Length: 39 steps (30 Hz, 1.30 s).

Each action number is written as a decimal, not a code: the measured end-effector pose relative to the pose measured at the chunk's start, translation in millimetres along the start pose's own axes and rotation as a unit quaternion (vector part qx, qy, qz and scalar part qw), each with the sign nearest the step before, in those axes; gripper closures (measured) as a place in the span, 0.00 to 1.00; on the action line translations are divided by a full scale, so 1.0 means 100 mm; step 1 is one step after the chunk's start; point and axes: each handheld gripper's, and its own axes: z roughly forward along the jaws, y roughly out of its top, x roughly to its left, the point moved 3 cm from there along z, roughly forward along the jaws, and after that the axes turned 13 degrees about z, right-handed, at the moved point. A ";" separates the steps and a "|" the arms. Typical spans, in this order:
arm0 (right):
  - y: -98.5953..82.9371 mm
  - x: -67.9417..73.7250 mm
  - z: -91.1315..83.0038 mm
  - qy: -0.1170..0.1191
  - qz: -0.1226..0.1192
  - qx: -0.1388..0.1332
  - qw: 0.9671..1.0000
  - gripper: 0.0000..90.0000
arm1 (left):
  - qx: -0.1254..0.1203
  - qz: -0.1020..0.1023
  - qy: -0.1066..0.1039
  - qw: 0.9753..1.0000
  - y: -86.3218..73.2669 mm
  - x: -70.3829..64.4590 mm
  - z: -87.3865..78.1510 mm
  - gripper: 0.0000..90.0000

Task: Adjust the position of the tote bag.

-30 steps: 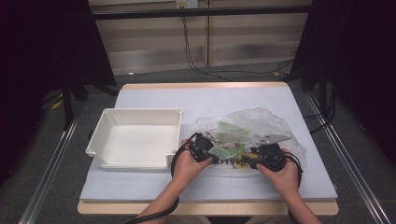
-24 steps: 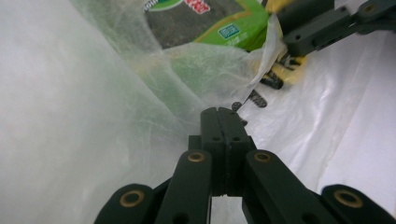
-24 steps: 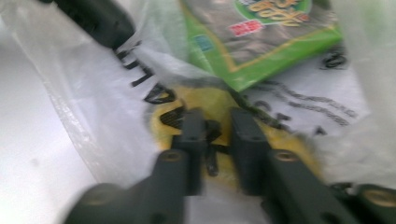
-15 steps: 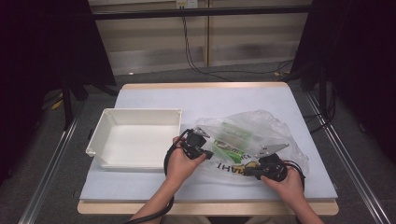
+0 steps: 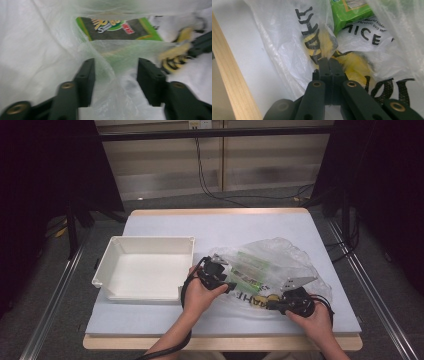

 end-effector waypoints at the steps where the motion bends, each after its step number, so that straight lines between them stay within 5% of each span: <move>1: 0.00 0.00 0.00 0.000 0.000 0.000 1.000 1.00 | 0.000 0.000 0.000 1.000 0.00 0.00 0.00 0.59; 3: 0.00 -0.01 0.00 0.005 0.003 -0.002 1.000 1.00 | 0.020 0.014 -0.001 1.000 -0.03 0.00 0.06 0.58; 4: 0.00 -0.02 0.00 0.002 0.003 -0.007 1.000 1.00 | 0.018 0.004 0.007 1.000 -0.03 -0.02 0.11 0.61; 5: 0.00 -0.02 0.00 0.001 0.004 -0.007 1.000 1.00 | 0.035 0.020 0.002 0.999 -0.05 0.01 0.12 0.66; 6: 0.00 -0.02 0.00 0.001 0.004 -0.007 1.000 1.00 | 0.024 0.011 0.006 1.000 -0.05 0.00 0.14 0.66; 7: 0.00 -0.03 -0.01 -0.003 0.004 -0.009 1.000 1.00 | 0.033 0.029 0.005 0.999 -0.04 0.02 0.14 0.74; 10: -0.01 -0.08 -0.03 -0.008 0.012 -0.012 1.000 1.00 | 0.037 0.014 -0.023 0.999 0.01 -0.04 0.20 0.99; 11: -0.01 -0.09 -0.03 -0.008 0.014 -0.013 1.000 1.00 | 0.035 -0.002 -0.034 0.999 0.02 -0.08 0.22 1.00; 16: 0.01 -0.05 -0.08 -0.003 0.015 -0.018 1.000 1.00 | 0.051 0.001 -0.059 0.997 0.02 -0.14 0.19 1.00; 20: 0.11 0.04 -0.13 -0.005 0.004 -0.050 0.999 0.87 | 0.046 -0.006 -0.059 0.997 -0.05 -0.11 0.07 1.00; 22: 0.25 0.15 -0.12 -0.016 0.002 -0.078 0.997 0.67 | 0.038 -0.007 -0.058 0.998 -0.06 -0.07 0.00 1.00; 25: 0.34 0.23 -0.02 -0.026 -0.011 -0.077 0.997 0.62 | 0.033 -0.010 -0.057 0.998 -0.06 -0.05 -0.03 1.00; 31: 0.38 0.24 0.26 -0.033 -0.009 -0.035 0.999 0.77 | -0.007 -0.046 -0.051 0.998 -0.05 -0.01 -0.07 0.99; 32: 0.36 0.26 0.30 -0.022 -0.013 -0.024 0.999 0.94 | -0.013 -0.048 -0.051 0.997 -0.05 0.00 -0.09 0.99; 34: 0.31 0.35 0.36 0.003 -0.046 -0.004 0.999 0.98 | -0.022 -0.048 -0.040 0.998 -0.04 0.02 -0.10 0.87; 36: 0.28 0.44 0.40 -0.003 -0.077 0.013 0.997 1.00 | -0.034 -0.052 -0.044 0.997 -0.02 0.04 -0.11 0.81; 39: 0.28 0.49 0.41 0.012 -0.082 0.015 0.996 1.00 | -0.054 -0.048 -0.047 0.996 0.03 0.01 -0.10 0.79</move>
